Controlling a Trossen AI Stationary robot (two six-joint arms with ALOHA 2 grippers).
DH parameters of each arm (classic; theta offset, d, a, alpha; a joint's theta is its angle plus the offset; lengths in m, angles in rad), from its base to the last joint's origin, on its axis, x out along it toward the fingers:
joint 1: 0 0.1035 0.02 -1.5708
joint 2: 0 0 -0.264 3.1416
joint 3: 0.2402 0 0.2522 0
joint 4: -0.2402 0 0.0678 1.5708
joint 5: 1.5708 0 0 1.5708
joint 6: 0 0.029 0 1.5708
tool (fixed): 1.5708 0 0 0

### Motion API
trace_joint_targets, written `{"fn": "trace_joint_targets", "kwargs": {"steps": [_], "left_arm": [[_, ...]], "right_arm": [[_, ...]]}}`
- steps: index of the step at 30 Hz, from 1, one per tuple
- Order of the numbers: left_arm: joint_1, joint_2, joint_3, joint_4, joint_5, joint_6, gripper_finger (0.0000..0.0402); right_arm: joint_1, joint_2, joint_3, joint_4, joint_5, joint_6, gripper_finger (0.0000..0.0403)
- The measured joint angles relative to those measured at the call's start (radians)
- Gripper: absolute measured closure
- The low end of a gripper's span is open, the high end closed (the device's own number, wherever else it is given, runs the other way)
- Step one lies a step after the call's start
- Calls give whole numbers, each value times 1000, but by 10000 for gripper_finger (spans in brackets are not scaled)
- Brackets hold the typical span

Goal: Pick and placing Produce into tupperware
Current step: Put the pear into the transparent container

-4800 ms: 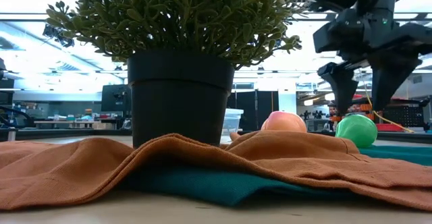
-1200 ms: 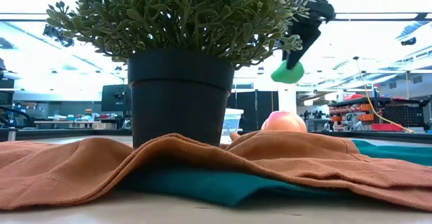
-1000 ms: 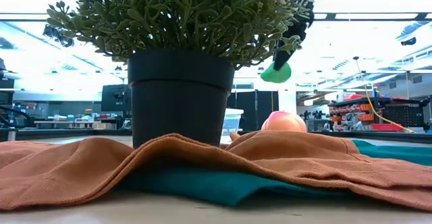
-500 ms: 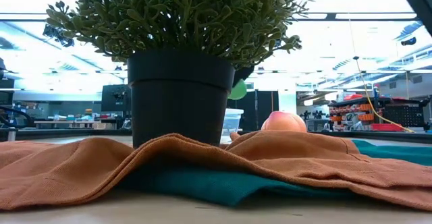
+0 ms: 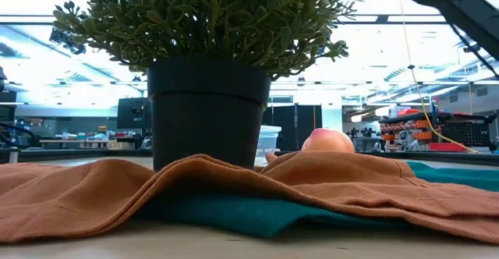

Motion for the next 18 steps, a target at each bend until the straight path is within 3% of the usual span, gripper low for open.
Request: {"fn": "trace_joint_targets", "kwargs": {"steps": [6,18], "left_arm": [[1,-7,0,4,-3,0,230],[1,-42,0,0,-6,-8,232]], "right_arm": [[-2,90,76,15,-5,22,218],[-11,152,83,114,-1,26,218]]}}
